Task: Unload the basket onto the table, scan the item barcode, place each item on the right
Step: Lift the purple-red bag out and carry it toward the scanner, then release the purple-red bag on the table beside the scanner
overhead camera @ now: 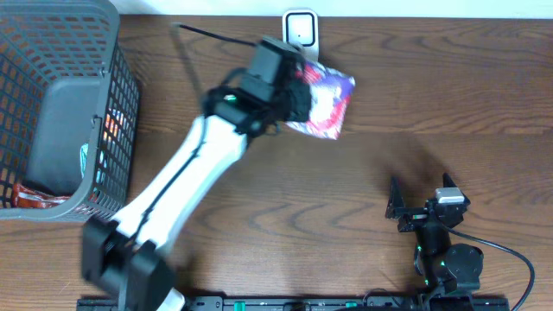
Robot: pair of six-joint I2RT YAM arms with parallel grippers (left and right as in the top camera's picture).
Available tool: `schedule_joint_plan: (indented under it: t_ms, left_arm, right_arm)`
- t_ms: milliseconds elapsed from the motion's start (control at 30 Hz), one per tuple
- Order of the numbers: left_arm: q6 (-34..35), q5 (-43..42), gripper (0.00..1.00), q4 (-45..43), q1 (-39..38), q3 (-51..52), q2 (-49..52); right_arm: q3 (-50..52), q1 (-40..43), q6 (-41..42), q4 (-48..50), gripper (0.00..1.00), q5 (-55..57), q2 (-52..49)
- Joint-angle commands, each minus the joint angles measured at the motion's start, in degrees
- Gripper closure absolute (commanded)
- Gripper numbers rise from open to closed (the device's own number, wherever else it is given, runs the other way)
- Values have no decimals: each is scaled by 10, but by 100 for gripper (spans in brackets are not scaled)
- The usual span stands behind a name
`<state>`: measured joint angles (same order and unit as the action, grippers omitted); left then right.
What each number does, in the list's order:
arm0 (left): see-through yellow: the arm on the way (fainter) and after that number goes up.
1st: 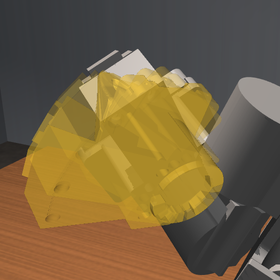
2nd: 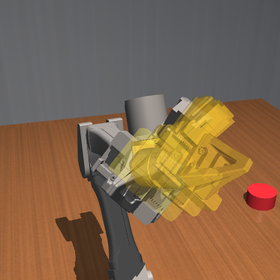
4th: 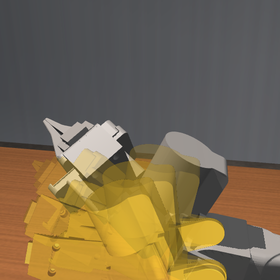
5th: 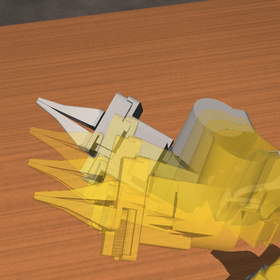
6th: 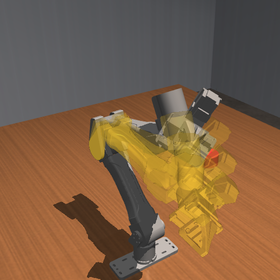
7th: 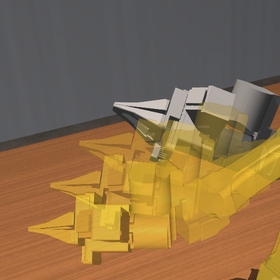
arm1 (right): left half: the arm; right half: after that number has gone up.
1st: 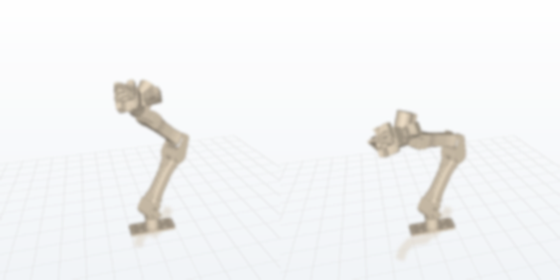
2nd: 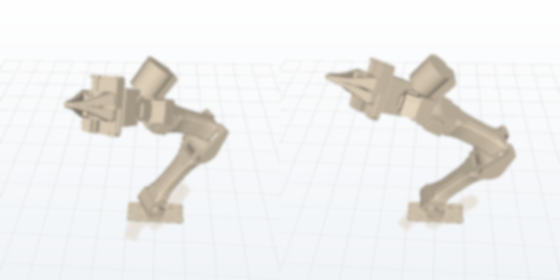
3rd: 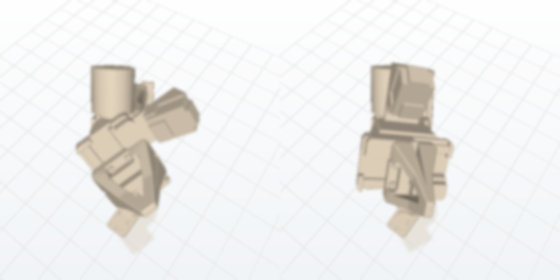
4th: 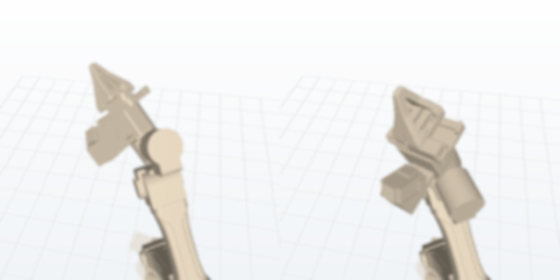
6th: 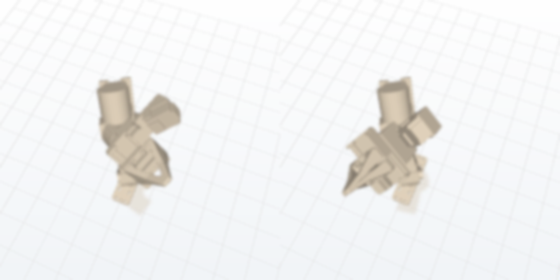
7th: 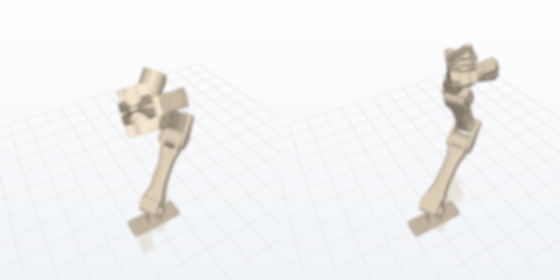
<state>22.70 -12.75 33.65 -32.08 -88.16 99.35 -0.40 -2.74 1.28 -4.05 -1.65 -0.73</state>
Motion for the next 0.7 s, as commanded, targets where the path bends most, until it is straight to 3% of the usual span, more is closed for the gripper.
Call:
schedule_joint_plan:
  t_ms: [0, 67, 100, 133, 167, 467, 667]
  left_arm:
    - [38, 9, 93, -2, -25, 2, 58]
    - [42, 8, 92, -10, -37, 2, 103]
    - [42, 8, 80, -14, -39, 2, 116]
    - [42, 8, 47, -18, -40, 2, 124]
    - [42, 8, 37, -23, -40, 2, 131]
    - [33, 8, 28, -55, 19, -53, 67]
    - [-51, 11, 28, -59, 138, -88, -55]
  right_arm:
    - [1, 4, 8, -2, 1, 2, 2]
    - [1, 4, 8, -2, 1, 2, 2]
    - [1, 4, 8, -2, 1, 2, 2]
    - [1, 4, 8, -2, 1, 2, 2]
    - [1, 4, 8, -2, 1, 2, 2]
    - [1, 4, 8, -2, 1, 2, 2]
    - [1, 4, 8, -2, 1, 2, 2]
